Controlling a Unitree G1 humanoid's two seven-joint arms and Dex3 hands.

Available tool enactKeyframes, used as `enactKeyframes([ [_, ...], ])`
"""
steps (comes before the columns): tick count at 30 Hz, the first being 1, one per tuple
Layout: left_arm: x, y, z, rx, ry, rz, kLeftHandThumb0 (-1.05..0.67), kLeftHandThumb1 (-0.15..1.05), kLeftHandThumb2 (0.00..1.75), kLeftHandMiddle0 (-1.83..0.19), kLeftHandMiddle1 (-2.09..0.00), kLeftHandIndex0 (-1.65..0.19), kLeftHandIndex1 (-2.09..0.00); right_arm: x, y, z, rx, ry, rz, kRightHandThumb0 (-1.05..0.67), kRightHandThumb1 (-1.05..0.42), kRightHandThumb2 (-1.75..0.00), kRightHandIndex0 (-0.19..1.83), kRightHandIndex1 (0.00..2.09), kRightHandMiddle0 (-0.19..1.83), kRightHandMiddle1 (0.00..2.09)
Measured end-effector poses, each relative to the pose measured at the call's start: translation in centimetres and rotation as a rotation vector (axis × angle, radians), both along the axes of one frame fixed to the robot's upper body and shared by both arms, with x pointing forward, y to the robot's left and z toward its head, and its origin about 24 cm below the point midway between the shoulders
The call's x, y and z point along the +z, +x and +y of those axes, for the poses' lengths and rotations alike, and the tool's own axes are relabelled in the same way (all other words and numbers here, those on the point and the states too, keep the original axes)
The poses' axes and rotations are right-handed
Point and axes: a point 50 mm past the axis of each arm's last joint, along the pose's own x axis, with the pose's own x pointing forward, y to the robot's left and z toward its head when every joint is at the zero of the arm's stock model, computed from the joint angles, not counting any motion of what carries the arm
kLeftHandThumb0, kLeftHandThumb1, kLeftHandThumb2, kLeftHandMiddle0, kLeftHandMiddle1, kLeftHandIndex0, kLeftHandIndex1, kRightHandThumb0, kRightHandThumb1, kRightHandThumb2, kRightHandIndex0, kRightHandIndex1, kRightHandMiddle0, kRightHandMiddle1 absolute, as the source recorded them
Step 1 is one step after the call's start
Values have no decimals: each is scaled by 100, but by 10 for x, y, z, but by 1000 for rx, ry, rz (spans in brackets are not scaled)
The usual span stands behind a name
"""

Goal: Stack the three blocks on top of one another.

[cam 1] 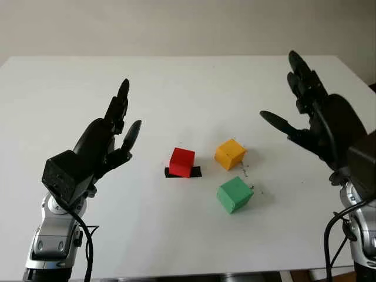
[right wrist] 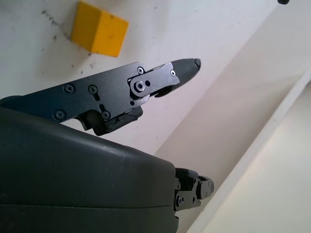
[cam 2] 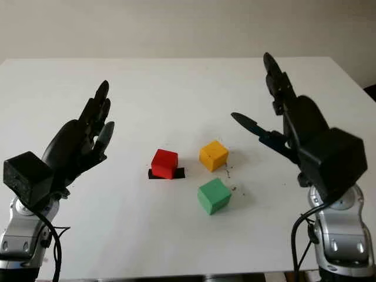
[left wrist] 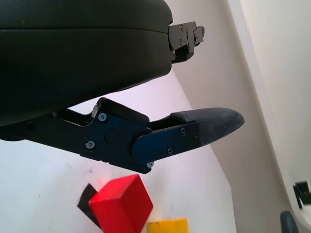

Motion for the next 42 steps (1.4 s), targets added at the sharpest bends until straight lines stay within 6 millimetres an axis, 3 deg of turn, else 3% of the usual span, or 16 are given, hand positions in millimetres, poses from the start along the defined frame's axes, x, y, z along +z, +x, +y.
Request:
enactKeyframes([
  [7, -7, 0, 4, 41, -68, -20, -69, 105, 70, 14, -6, 18, -5, 10, 21, 4, 48, -404, 35, -53, -82, -4, 13, 12, 31, 20],
  [17, -10, 1, 4, 74, -127, -31, -70, 105, 68, 13, -6, 16, -6, -1, 37, 17, 185, -755, 60, -46, -81, -5, 11, 8, 35, 14],
  [28, -12, 1, 0, 63, -125, -27, -69, 105, 68, 11, -6, 15, -6, -20, 40, 23, 273, -848, 122, -44, -84, -6, 9, 5, 37, 9],
  [42, -10, 1, -4, 66, -78, 7, -71, 105, 67, 9, -5, 14, -6, -43, 44, 25, 346, -825, 102, -49, -88, -6, 10, 6, 37, 7],
])
